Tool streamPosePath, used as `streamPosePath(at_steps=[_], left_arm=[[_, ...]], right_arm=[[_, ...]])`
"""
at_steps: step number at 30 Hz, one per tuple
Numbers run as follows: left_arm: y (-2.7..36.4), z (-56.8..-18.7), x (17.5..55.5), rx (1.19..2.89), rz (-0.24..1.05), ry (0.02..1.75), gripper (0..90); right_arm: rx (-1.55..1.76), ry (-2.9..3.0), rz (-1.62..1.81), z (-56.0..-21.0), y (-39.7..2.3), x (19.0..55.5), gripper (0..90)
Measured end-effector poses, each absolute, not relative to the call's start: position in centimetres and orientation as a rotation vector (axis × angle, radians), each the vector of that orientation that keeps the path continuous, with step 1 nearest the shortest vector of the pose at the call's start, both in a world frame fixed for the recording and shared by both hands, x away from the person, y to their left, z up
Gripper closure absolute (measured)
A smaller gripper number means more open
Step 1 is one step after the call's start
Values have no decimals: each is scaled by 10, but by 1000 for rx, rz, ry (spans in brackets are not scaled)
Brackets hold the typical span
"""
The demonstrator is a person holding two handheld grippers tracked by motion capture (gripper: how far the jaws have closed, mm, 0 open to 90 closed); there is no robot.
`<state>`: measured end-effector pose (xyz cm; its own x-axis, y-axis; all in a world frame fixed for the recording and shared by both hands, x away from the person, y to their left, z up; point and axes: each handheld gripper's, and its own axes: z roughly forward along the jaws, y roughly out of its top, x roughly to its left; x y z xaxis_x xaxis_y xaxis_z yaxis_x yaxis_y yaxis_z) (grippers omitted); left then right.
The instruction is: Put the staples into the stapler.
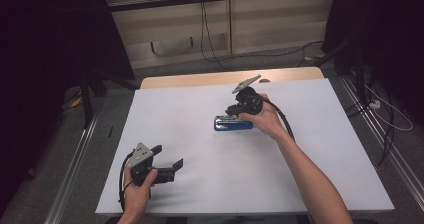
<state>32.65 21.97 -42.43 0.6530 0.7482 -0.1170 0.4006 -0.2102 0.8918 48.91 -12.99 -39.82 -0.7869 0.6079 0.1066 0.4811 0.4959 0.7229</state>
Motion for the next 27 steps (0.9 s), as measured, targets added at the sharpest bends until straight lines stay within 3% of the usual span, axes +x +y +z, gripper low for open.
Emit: streamPosePath(at_steps=[27], left_arm=[[220, -424, 327, 1827, 415, 911, 43]], right_arm=[[829, 2619, 1190, -408, -110, 499, 793]])
